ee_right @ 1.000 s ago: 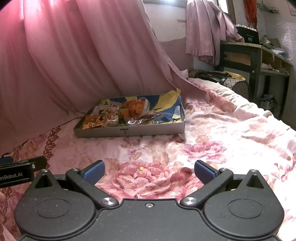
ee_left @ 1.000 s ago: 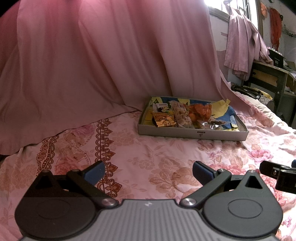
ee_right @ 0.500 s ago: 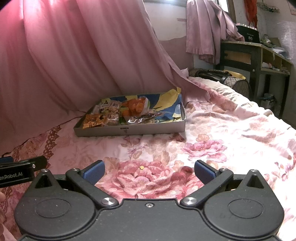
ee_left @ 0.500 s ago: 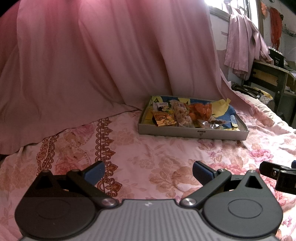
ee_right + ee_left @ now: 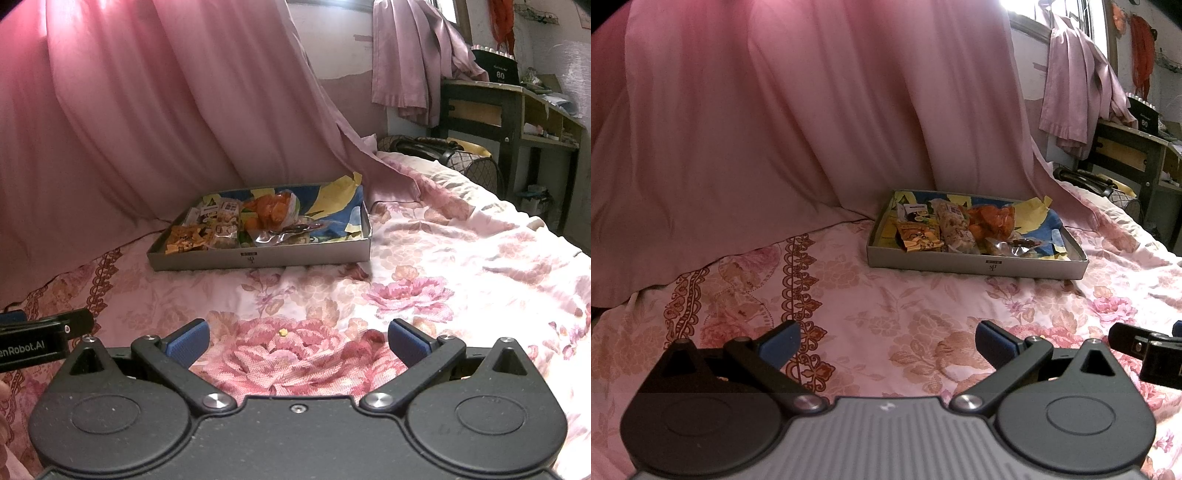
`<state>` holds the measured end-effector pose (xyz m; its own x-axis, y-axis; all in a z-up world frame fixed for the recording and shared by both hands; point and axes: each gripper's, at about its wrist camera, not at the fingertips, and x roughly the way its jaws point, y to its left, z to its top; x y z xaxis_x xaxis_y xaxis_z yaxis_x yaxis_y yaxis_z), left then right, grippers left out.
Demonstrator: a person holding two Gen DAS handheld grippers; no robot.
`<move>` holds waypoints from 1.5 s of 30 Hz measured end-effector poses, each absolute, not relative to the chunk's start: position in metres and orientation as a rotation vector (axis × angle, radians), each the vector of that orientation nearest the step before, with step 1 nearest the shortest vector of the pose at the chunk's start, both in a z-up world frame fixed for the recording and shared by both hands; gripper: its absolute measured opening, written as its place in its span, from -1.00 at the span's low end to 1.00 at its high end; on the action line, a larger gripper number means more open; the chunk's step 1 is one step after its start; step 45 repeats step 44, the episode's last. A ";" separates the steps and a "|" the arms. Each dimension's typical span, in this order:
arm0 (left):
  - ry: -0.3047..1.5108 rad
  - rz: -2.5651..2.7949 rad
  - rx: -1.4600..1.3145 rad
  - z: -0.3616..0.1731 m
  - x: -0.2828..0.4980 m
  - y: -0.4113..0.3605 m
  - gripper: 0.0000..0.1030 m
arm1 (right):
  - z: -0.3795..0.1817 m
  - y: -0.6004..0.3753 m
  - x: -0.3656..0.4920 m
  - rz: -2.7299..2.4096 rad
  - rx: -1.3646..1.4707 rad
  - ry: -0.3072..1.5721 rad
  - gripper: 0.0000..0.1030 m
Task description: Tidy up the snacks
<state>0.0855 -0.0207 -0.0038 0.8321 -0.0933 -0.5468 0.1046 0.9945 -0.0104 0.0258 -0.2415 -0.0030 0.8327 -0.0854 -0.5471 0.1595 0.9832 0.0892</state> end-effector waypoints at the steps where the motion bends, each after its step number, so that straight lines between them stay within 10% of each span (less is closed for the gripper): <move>1: 0.579 -0.105 0.020 -0.004 0.086 -0.021 0.99 | -0.003 -0.241 0.026 -0.130 0.133 0.573 0.99; 45: 0.583 -0.073 -0.033 0.001 0.082 -0.016 0.99 | -0.003 -0.243 0.025 -0.127 0.138 0.573 0.99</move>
